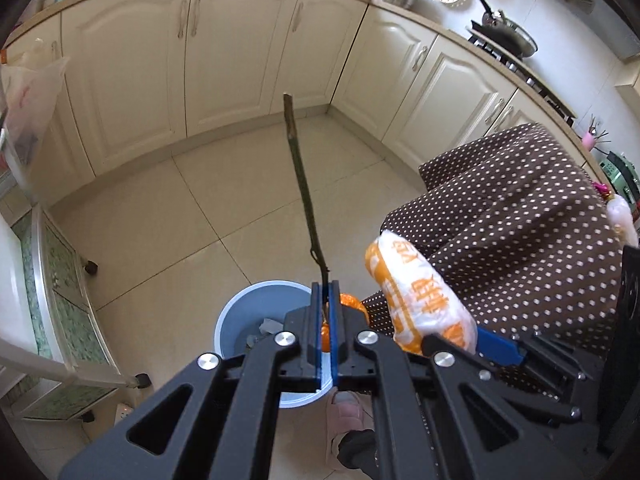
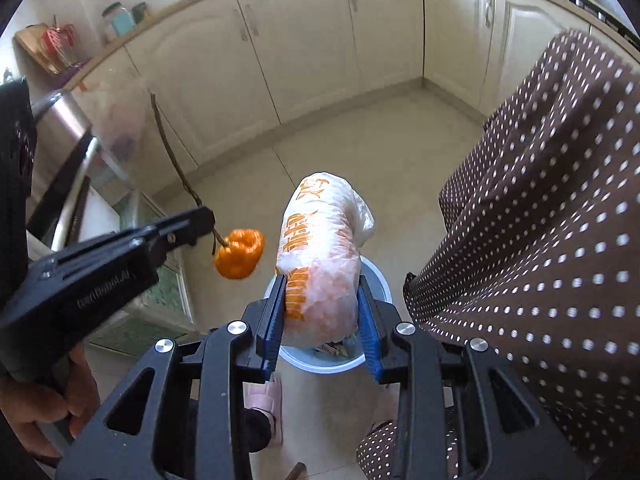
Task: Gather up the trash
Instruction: 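Carry both items over the blue bin and open both grippers, then move both grippers back over the table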
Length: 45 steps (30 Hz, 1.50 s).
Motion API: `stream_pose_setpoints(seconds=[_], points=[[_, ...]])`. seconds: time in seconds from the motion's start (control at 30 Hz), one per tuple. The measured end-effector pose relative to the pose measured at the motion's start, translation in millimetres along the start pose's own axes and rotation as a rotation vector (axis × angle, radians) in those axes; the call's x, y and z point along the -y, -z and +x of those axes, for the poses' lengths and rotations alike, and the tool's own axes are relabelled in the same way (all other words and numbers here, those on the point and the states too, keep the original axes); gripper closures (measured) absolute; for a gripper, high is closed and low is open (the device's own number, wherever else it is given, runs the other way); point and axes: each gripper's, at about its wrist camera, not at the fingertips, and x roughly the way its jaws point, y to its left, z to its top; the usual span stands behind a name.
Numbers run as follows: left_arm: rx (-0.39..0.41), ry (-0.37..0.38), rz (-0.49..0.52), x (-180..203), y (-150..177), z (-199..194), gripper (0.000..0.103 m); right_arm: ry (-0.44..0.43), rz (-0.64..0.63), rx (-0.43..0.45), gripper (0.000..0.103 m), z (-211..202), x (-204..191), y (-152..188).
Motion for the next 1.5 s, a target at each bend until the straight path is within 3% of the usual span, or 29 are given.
stream_pose_setpoints(seconds=[0.07, 0.13, 0.43, 0.73, 0.93, 1.27, 1.5], points=[[-0.012, 0.01, -0.009, -3, -3, 9, 0.092, 0.004, 0.011, -0.016, 0.071, 8, 8, 1], [-0.029, 0.018, -0.018, -3, -4, 15, 0.062, 0.003, 0.016, -0.025, 0.071, 11, 10, 3], [-0.065, 0.006, -0.035, 1, 8, 25, 0.062, -0.002, 0.015, -0.044, 0.071, 20, 7, 7], [-0.044, 0.002, -0.059, -5, 5, 11, 0.061, -0.015, 0.005, -0.025, 0.07, 21, -1, -5], [0.032, 0.02, -0.12, -15, -5, -14, 0.059, -0.022, -0.024, 0.028, 0.057, 13, -11, -26], [0.109, 0.062, -0.067, 16, -13, -64, 0.058, 0.035, -0.015, 0.151, 0.054, -61, 3, -27], [0.182, 0.139, 0.045, 82, -17, -111, 0.055, 0.113, 0.0, 0.304, 0.049, -155, 39, -17]])
